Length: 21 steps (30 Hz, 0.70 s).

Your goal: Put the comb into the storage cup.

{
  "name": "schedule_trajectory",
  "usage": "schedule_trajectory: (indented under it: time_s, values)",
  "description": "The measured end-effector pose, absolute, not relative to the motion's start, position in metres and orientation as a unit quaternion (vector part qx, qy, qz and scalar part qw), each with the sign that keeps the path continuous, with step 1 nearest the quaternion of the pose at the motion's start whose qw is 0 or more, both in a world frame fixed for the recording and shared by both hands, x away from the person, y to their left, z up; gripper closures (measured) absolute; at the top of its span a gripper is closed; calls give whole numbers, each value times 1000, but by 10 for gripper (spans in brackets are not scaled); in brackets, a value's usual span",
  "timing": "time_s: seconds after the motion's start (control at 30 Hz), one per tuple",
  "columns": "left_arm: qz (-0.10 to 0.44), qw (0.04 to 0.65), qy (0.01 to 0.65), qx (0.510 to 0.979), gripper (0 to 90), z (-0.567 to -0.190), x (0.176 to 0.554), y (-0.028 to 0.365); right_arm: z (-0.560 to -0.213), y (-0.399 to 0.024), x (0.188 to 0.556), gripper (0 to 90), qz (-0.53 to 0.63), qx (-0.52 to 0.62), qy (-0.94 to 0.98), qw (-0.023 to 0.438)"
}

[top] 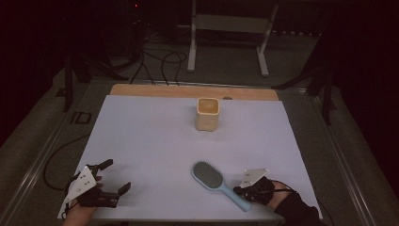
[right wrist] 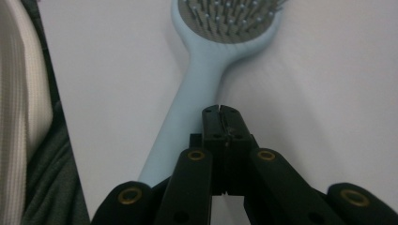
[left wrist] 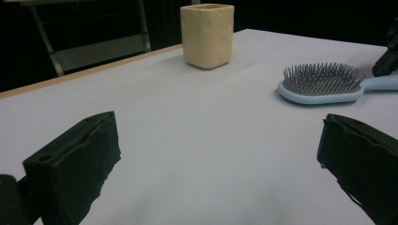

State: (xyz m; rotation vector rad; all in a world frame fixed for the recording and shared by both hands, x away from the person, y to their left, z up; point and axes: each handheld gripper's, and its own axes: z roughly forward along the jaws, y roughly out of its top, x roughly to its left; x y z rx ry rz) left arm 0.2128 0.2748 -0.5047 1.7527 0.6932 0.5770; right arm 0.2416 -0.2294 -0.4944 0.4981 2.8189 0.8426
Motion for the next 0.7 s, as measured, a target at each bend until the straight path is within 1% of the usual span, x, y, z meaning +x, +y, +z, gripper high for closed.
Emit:
schedule_trajectory:
  time_s: [0.27,0.37,0.47,0.7]
  values:
    - [244,550,293,743,0,-505,213,275,-496,-224,239,900,283,157,944,69]
    - [244,551,293,742,0,-505,213,275,-492,-225,242,900,283,177,938,92]
    - [244,550,293,743,0,-505,212,275,-487,-228,245,897,286,201,931,102]
    - [244,551,293,742,0,-505,212,275,-477,-227,249,833,291,245,918,111]
